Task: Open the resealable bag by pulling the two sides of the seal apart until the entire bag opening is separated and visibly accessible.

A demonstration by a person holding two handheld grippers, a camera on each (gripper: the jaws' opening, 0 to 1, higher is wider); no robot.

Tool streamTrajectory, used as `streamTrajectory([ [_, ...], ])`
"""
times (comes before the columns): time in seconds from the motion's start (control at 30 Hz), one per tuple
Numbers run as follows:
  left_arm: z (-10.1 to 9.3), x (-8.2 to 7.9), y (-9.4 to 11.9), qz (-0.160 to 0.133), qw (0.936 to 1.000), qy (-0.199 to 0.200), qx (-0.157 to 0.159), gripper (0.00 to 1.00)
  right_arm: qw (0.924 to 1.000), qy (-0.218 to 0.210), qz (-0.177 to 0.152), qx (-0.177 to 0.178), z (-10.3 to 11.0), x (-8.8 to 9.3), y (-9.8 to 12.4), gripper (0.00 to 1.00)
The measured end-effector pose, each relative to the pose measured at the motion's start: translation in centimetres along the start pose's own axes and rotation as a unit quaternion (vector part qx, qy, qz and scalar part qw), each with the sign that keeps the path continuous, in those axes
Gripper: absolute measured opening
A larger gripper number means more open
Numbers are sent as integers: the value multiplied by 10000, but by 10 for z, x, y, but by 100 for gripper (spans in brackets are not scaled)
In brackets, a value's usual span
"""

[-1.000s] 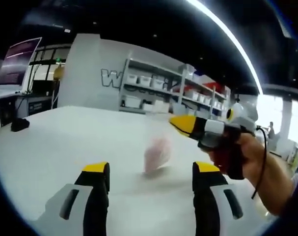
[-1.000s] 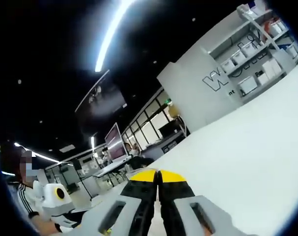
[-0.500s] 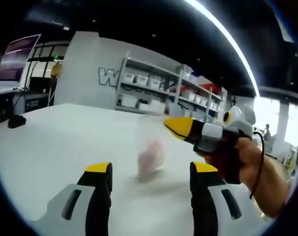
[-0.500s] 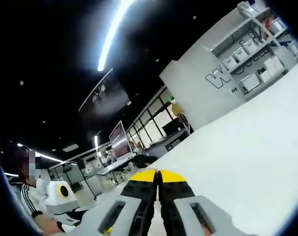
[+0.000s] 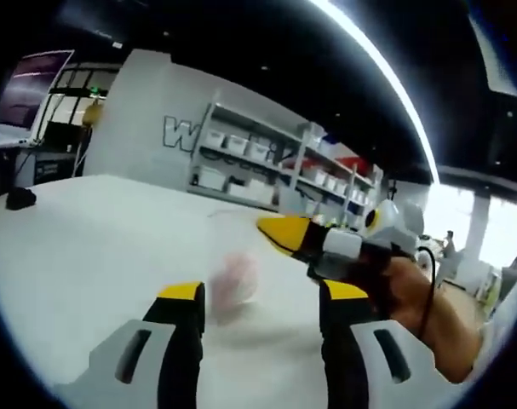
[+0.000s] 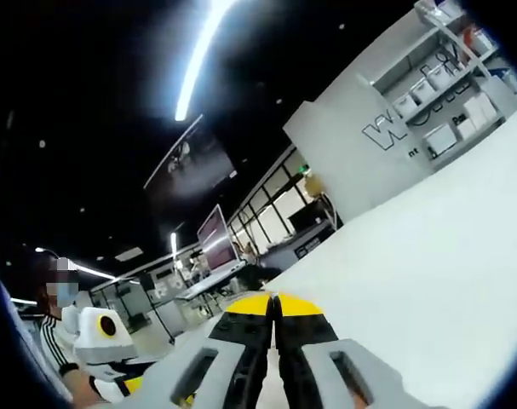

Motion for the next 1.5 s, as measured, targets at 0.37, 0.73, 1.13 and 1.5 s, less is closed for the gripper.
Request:
streamTrajectory([
  [0.37,0,-5,4,-198,9985,466,225,30,9995,269,160,-80,13,11,3,0],
  [0.73,3,-4,2,-343,9883,1408,475,25,9973,666,292,-97,19,14,12,0],
  [1.13,4,-4,3,-604,9832,1652,494,19,9724,2225,689,-91,38,19,25,0],
  [1.5,8,1,8,-713,9703,2244,552,9,9663,2457,758,-149,44,26,34,0],
])
Point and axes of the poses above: the point that each gripper's makers call its tool centre point, and the gripper's own axes: y roughly backward along the fingers, z roughly to its left, x roughly out of its underside, the point moved 6 cm from there along y, roughly backward along the fingers, and after that the axes turned 9 degrees about y, right-handed, at the moved point
